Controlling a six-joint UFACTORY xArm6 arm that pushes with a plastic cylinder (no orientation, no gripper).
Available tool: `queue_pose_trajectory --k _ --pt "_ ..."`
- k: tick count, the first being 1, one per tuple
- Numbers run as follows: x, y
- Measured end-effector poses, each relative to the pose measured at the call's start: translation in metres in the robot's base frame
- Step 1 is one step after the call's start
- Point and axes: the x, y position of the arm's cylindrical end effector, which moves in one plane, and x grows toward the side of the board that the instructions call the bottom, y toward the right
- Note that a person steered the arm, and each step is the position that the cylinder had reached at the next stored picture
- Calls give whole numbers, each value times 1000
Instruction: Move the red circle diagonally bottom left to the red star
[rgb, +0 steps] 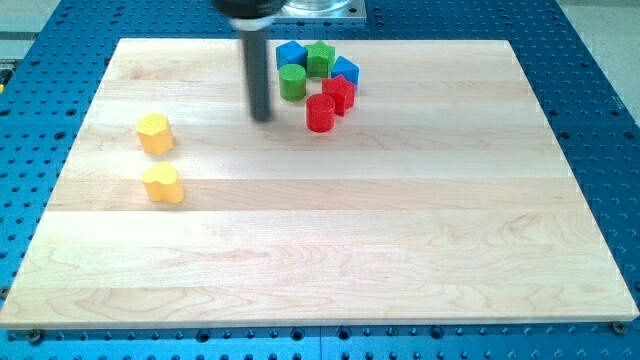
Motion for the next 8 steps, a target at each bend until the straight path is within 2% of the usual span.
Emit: queue_pose_trajectory --k 1,2,4,6,7,8 --pt "46 33" --pt "15 105" --pt "4 144" --pt "-6 227" --pt "-26 266" --pt "-41 191"
